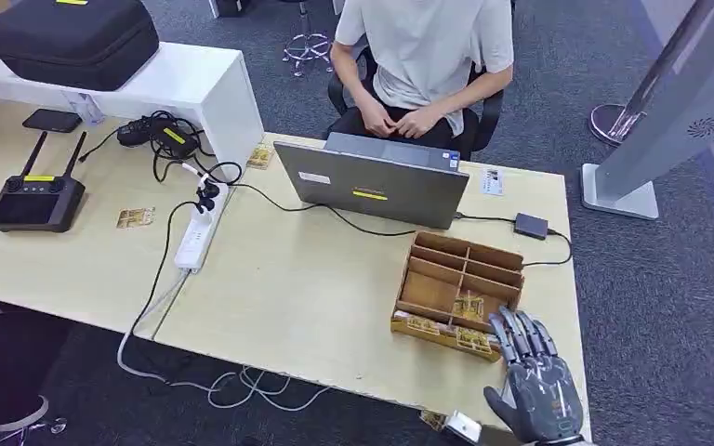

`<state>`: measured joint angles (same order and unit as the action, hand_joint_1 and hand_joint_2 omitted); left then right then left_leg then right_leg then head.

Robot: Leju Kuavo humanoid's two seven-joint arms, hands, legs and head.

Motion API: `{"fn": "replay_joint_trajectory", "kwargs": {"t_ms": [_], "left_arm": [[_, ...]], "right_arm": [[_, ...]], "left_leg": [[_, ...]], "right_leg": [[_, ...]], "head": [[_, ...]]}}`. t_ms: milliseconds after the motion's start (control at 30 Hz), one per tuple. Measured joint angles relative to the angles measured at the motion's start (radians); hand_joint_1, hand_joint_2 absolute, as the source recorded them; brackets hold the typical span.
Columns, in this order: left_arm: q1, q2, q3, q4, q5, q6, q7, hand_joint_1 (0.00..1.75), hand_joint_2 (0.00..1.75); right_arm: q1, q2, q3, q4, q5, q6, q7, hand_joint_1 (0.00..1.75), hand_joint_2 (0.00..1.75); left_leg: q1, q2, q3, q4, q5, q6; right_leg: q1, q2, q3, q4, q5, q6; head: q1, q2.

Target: Pass the card to the sensor for recognition and then transmit it.

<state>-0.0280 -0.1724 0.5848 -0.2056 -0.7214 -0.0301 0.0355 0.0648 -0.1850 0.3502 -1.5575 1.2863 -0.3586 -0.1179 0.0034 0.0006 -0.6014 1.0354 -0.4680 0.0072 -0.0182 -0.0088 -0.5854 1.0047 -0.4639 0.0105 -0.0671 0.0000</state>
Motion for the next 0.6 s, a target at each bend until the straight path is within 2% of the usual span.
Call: {"fn": "replay_joint_trajectory", "kwargs": {"t_ms": [167,233,300,400,600], "left_arm": [[-0.001,-0.002,0.005,0.0,-0.004,-0.002,0.0,0.0,1.75],[-0.002,-0.008,0.004,0.0,-0.068,-0.027,-0.008,0.0,1.75],[-0.003,-0.035,-0.022,0.0,-0.149,-0.022,0.003,0.0,1.75],[-0.015,-0.08,-0.047,0.0,-0.168,0.015,0.027,0.0,1.75],[-0.026,-0.105,-0.069,0.0,-0.175,0.008,0.029,0.0,1.75]], "right_arm": [[-0.024,0.027,0.026,0.065,-0.008,-0.001,-0.009,0.0,1.75],[-0.037,0.04,0.035,0.092,-0.009,-0.002,-0.013,0.0,1.75],[-0.057,0.057,0.048,0.126,-0.008,-0.002,-0.016,0.0,1.75],[-0.09,0.088,0.06,0.17,0.002,-0.002,-0.005,0.0,1.75],[-0.126,0.112,0.067,0.236,0.003,-0.01,0.003,0.0,1.75]], "left_leg": [[0.0,0.0,0.0,0.0,0.0,0.0],[0.0,0.0,0.0,0.0,0.0,0.0],[0.0,0.0,0.0,0.0,0.0,0.0],[-0.001,0.0,0.0,0.0,0.0,0.0],[-0.001,0.0,0.0,0.0,0.001,0.001]], "right_leg": [[0.0,0.0,0.0,0.0,0.0,0.0],[0.0,0.0,0.0,0.0,0.0,0.0],[0.0,0.0,0.0,0.0,0.0,0.0],[-0.001,0.0,0.001,0.0,0.0,0.0],[-0.001,0.0,0.001,0.0,0.0,0.0]], "head": [[0.0,0.0],[0.0,0.0],[0.0,0.0],[0.0,0.0],[0.0,0.0]]}}
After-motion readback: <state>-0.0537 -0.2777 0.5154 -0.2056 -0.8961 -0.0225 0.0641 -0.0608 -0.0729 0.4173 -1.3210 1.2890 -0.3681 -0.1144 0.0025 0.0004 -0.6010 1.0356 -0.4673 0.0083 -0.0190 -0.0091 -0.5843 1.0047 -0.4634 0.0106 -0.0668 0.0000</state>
